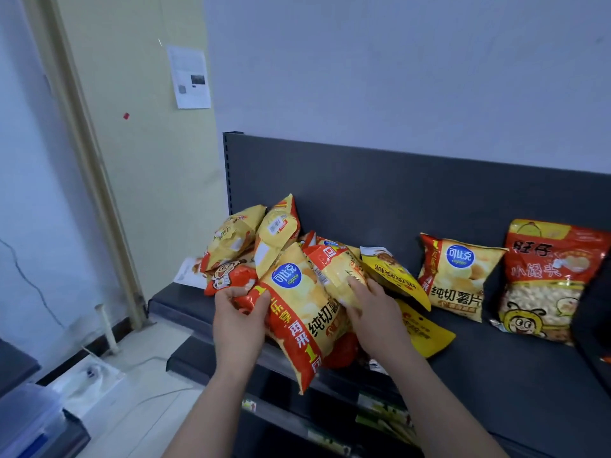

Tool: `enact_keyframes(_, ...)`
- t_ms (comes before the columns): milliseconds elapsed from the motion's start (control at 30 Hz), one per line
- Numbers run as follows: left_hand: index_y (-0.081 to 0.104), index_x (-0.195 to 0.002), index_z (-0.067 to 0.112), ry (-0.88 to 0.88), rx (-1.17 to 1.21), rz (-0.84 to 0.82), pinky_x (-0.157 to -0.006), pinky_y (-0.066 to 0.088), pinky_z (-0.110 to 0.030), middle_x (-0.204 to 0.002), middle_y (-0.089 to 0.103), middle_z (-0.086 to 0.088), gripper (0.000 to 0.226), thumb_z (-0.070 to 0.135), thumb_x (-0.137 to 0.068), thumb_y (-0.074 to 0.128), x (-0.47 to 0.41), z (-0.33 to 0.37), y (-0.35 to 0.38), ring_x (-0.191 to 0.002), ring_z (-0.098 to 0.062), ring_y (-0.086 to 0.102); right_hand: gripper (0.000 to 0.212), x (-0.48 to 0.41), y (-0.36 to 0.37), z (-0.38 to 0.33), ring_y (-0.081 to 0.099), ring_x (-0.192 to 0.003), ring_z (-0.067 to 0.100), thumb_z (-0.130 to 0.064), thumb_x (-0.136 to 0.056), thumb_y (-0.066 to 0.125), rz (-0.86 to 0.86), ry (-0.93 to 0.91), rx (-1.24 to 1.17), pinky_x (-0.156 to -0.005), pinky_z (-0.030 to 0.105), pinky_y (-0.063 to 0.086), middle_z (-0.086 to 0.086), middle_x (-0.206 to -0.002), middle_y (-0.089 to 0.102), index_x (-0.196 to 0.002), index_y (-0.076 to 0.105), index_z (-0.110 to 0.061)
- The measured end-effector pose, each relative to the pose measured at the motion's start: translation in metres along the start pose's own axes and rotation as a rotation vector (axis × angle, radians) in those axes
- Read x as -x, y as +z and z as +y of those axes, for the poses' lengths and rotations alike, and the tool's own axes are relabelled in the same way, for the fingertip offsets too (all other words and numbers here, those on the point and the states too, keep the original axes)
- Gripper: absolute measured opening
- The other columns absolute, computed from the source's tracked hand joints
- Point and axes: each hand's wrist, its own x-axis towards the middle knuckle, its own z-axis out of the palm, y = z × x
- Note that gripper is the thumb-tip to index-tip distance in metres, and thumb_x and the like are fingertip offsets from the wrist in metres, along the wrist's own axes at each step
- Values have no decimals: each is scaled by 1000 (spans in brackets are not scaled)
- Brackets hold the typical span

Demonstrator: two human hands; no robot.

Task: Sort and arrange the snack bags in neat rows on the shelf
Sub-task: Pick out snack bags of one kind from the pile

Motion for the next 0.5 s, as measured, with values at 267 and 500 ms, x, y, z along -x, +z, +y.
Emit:
enact_keyframes(267,47,-103,20,166,79,58,-58,46,-26,-91,64,3,33,36,-85,71,-2,29,-63,-81,-9,64,48,12,16,-12,39,-134,30,-27,-99,48,-74,23,-63,-109,45,37,7,-155,28,-145,38,-30)
enact_keyframes(500,46,-104,21,271,159,-50,-54,45,-15,-88,58,7,28,33,-89,66,4,55,-63,-76,-6,60,33,20,0,-18,56,-94,5,-10,-96,45,-23,-56,-360,-73,24,49,-13,-106,62,-114,65,-29)
